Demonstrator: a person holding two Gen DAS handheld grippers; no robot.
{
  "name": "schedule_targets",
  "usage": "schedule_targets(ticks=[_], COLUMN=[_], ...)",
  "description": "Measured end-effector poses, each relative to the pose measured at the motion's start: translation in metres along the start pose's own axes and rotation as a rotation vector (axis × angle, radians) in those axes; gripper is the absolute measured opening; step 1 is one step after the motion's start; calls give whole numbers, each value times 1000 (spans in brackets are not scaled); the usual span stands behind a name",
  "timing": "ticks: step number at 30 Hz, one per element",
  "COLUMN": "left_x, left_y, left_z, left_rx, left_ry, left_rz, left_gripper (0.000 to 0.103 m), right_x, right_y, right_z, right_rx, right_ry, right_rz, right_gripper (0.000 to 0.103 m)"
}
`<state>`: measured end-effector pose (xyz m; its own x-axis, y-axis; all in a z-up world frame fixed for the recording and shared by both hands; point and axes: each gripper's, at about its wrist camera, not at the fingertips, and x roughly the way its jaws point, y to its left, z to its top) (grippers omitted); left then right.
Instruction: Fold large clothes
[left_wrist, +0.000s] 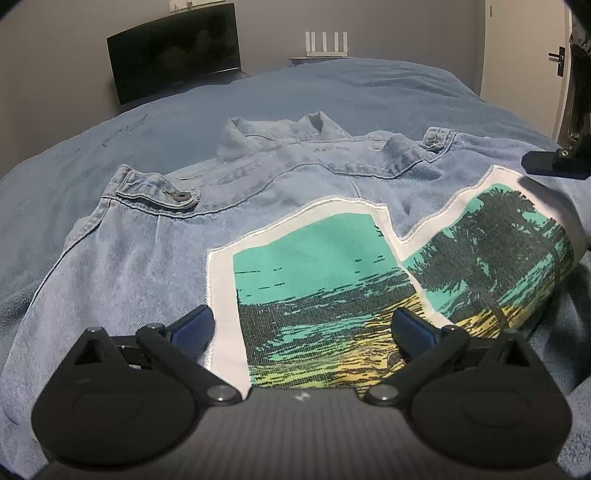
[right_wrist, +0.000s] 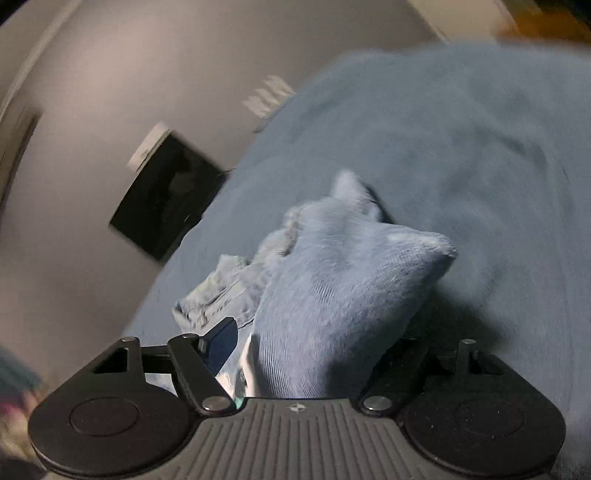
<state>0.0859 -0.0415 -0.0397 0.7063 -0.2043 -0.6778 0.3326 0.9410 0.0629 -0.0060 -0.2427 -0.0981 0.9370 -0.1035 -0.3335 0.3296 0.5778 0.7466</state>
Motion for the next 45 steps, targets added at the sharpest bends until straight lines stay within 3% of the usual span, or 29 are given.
schedule_targets(ticks=[2, 4, 6, 8, 11, 15, 18, 19, 22, 27, 29, 33, 36, 38, 39, 41, 45], left_x=[0, 1, 1, 1, 0, -10, -21, -18, 10, 14, 8, -25, -55, -67, -70, -71, -71], left_y=[-1, -1, -1, -1, 2, 13, 29, 33, 33, 30, 37, 66, 97, 122, 138, 175, 231], left_z=[0, 0, 1, 1, 1, 9, 14, 15, 9, 9, 15, 31, 33, 24, 18, 6, -7], left_rx=[2, 5, 4, 1, -10, -52, -113, -129, -95, -41, -40, -44, 47, 100, 84, -47, -373], left_ry=[1, 4, 5, 7, 8, -29, -141, -139, -29, -28, -12, -41, -18, 1, 7, 39, 37], left_rz=[0, 2, 3, 2, -7, -34, 21, 34, 39, 47, 30, 107, 150, 230, 265, 298, 207], left_gripper=[103, 103, 103, 103, 103, 100, 100, 100, 101, 102, 103, 103, 103, 103, 103, 103, 103], right_x=[0, 2, 3, 1, -9, -26, -34, -37, -39, -41, -43, -40, -45, -47, -49, -47, -43], right_y=[-17, -46, -60, -47, 1, 54, 73, 77, 84, 89, 97, 136, 162, 183, 194, 216, 258], right_z=[3, 6, 7, 9, 11, 2, -2, -3, -3, -5, -7, -18, -31, -44, -51, -69, -121], right_rx=[112, 301, 392, 284, -2, -278, -344, -354, -368, -382, -403, -496, -596, -683, -726, -826, -1064], right_ry=[12, 30, 39, 33, -7, -55, -73, -75, -76, -63, -65, -72, -71, -70, -69, -69, -65], right_rz=[12, 37, 37, 19, 15, 14, 21, 22, 7, -27, -42, -50, -42, -29, -24, -17, 20], right_gripper=[76, 72, 58, 48, 41, 39, 38, 38, 38, 37, 37, 37, 37, 36, 36, 35, 34])
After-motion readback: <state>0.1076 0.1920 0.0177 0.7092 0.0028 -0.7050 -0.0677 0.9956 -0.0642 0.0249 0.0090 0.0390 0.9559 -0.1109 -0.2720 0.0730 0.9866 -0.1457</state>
